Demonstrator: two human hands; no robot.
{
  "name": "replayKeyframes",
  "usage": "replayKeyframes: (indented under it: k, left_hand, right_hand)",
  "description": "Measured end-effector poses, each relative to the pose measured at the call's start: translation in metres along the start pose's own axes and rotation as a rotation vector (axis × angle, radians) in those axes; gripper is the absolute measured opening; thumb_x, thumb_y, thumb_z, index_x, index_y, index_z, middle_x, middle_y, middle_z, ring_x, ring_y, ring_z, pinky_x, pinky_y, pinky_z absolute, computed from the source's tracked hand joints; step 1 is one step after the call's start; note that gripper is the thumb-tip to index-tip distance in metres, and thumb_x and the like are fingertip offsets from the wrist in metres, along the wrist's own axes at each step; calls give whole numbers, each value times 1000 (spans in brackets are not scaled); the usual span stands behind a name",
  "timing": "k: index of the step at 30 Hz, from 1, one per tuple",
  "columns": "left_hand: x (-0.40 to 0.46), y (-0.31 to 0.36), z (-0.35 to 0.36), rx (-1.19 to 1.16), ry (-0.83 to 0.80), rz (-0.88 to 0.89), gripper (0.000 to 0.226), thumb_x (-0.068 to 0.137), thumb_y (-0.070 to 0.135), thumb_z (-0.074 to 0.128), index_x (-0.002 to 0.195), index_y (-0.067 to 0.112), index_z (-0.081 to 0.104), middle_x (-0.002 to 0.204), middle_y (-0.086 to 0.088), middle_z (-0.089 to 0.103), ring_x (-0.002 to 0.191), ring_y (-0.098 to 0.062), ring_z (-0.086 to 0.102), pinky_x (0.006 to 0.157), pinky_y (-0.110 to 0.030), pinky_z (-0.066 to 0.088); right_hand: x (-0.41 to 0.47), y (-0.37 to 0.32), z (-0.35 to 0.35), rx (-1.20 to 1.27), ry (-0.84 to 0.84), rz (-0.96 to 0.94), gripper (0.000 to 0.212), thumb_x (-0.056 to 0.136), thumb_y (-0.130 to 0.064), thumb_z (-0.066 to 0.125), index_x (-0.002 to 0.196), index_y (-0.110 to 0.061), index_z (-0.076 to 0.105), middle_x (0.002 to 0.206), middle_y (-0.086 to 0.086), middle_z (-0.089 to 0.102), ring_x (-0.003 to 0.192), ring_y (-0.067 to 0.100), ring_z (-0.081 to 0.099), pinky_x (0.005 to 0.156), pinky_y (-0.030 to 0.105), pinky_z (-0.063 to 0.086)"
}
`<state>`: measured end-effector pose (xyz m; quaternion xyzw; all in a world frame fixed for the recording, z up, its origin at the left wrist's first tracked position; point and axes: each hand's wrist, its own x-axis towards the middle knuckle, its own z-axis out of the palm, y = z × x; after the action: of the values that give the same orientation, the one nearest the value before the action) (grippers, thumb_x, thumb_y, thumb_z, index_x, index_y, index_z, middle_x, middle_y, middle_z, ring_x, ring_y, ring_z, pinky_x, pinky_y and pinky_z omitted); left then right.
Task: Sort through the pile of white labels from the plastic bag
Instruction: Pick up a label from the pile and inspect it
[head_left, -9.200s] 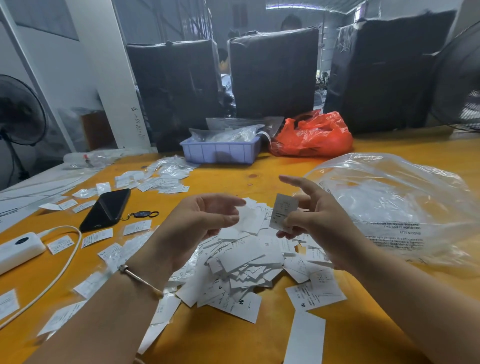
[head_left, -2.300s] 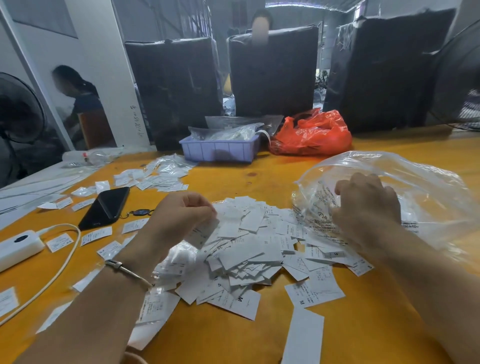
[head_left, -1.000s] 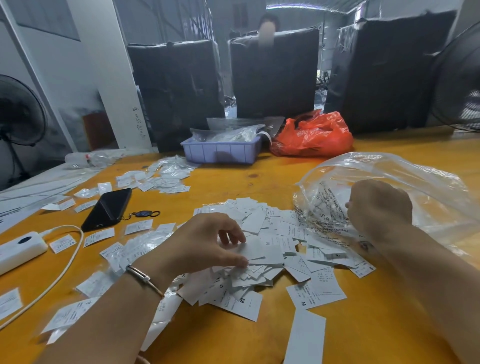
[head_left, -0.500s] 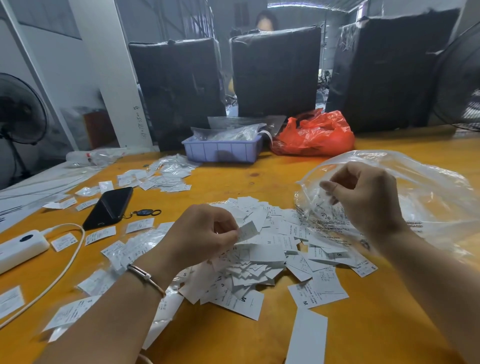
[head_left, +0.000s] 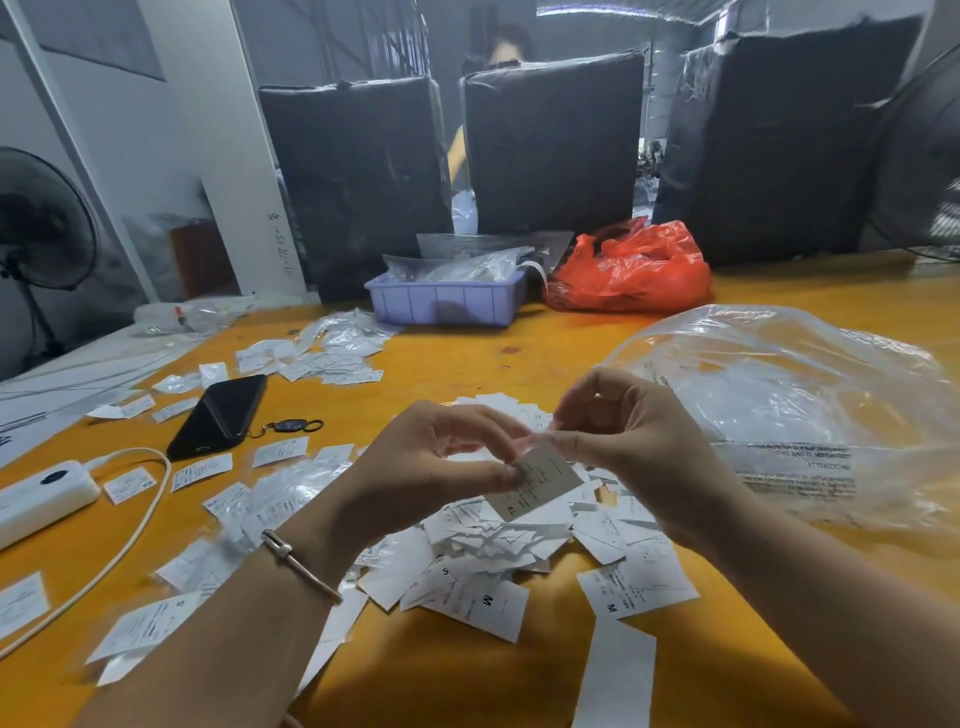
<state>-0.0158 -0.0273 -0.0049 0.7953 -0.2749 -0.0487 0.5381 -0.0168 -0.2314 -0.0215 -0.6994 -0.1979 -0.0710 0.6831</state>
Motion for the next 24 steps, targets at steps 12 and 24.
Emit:
replayKeyframes:
  k: [12, 24]
  left_hand:
    - [0, 0, 3, -32, 140, -28, 15, 77, 34, 77, 77, 19, 78, 82, -2, 75, 82, -11, 70, 72, -20, 55]
    - [4, -4, -1, -262, 337, -16, 59, 66, 18, 79, 121, 21, 57, 80, -7, 74, 76, -23, 72, 72, -26, 58]
  right_hand:
    - [-4, -10, 2, -196, -56, -64, 24, 71, -38, 75, 73, -14, 75, 94, -3, 68, 87, 12, 65, 73, 37, 55]
    - [2, -4, -15, -140, 355, -198, 25, 89, -3, 63, 111, -15, 63, 68, 5, 70, 46, 12, 57, 44, 21, 45]
